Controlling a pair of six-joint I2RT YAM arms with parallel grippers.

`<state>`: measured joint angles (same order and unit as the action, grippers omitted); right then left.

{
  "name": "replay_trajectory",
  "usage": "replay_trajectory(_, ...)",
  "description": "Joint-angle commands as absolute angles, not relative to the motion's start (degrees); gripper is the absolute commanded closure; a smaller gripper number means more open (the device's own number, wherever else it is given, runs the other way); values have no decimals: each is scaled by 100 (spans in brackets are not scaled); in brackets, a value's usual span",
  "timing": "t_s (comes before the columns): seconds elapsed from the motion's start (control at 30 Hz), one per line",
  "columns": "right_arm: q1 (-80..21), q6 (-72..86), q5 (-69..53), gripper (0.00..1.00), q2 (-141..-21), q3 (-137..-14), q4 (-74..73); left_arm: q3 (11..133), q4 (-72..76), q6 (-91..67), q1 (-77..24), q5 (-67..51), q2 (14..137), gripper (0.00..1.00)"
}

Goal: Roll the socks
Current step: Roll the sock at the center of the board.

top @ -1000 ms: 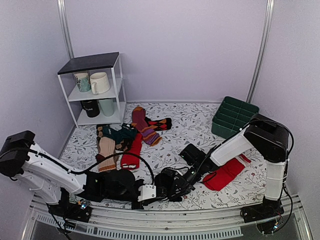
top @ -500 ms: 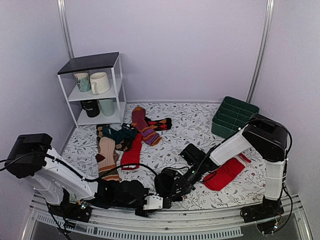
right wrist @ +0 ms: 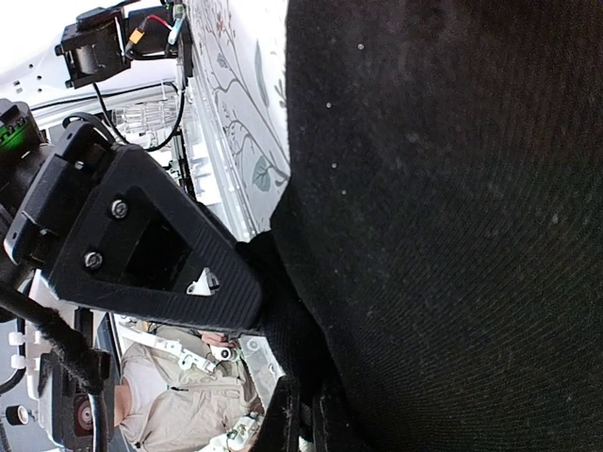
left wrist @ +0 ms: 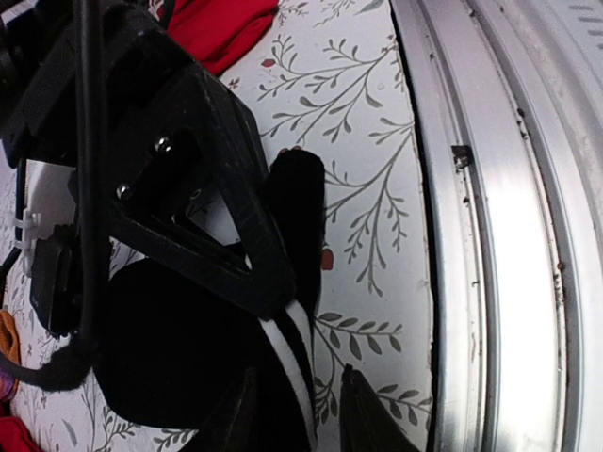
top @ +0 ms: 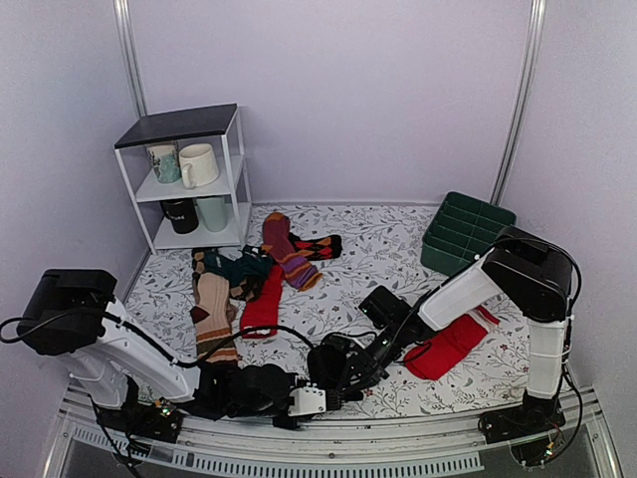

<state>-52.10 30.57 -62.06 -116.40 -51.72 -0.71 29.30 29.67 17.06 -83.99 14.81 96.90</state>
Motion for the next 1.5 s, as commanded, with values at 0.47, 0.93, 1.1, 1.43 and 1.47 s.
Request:
replay_trajectory(0.47, -5125, 3330, -5269, 100, -12164, -4736, -714, 3189, 2575, 1315, -8381, 1716, 10193, 66)
replay_trajectory(0.93, -5132, 3453, -5373, 100, -12208, -4659, -504, 3012, 2256, 852, -8306, 1318, 10112, 88)
replay_trajectory(1.1, -5124, 3487, -5378, 100, -12199, -4636, -472, 2734, 2268, 677, -8305, 1429, 9816, 77)
replay_trajectory(1.43, -5129, 3532, -5367, 100, -12208, -4623, -423, 2753, 2556, 765, -8291, 1539, 9923, 80)
replay_trajectory(1.47, -5125, 3533, -5363, 100, -12203, -4621, -419, 2745, 2618, 772, -8294, 1565, 9933, 80)
